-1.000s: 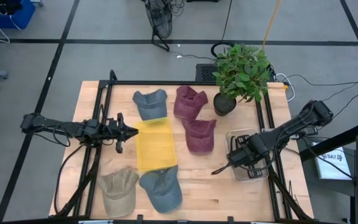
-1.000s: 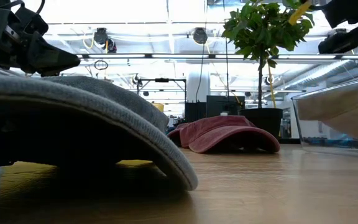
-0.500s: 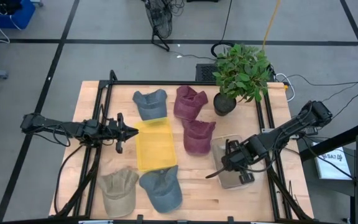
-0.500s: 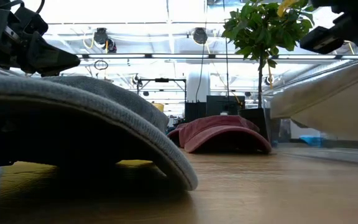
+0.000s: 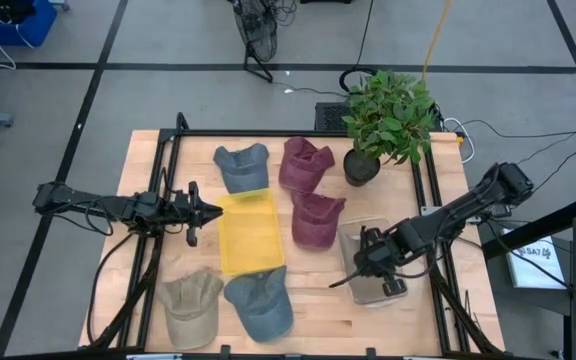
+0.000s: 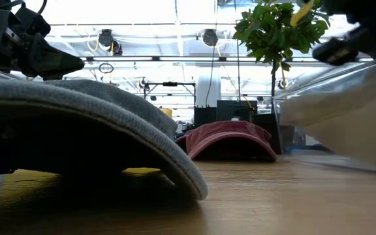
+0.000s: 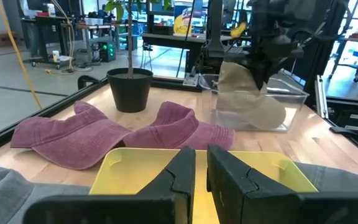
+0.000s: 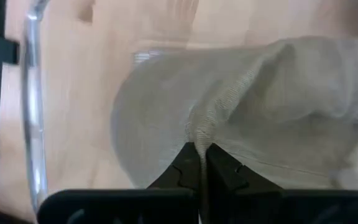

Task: Pick & Place hat
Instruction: Put the right brown cap into the transparent bin, then put the brown cap into the transparent bin

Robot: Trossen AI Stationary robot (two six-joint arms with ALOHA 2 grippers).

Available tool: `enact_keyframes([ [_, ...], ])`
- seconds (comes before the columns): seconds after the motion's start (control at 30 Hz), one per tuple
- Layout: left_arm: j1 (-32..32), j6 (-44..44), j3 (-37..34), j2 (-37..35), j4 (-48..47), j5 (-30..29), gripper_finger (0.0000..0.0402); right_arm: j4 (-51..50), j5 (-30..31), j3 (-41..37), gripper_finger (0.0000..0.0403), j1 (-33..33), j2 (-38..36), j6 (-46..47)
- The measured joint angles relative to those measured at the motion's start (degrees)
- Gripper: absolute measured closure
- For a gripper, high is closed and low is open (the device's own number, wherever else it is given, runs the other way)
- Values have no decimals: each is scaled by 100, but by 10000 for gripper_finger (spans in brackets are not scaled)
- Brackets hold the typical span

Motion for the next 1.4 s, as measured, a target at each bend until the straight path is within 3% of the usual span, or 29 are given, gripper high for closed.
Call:
enact_keyframes([
  [0.3, 2, 17, 0, 2, 5, -30, 355, 125, -273, -147, 370, -39, -17, 163],
  [0.67, 2, -33, 0, 2, 2, -31, 355, 86, -247, -73, 260, -253, -458, 390],
  [0.87, 2, -21, 0, 1, 5, -35, 355, 75, -266, -36, 226, -384, -1036, 441],
  [1.17, 2, -7, 0, 1, 4, -36, 355, 504, -349, -36, 240, -385, -2211, 372],
  [1.4, 2, -8, 0, 2, 4, -38, 355, 2382, 609, -185, 302, -414, -2992, -985],
])
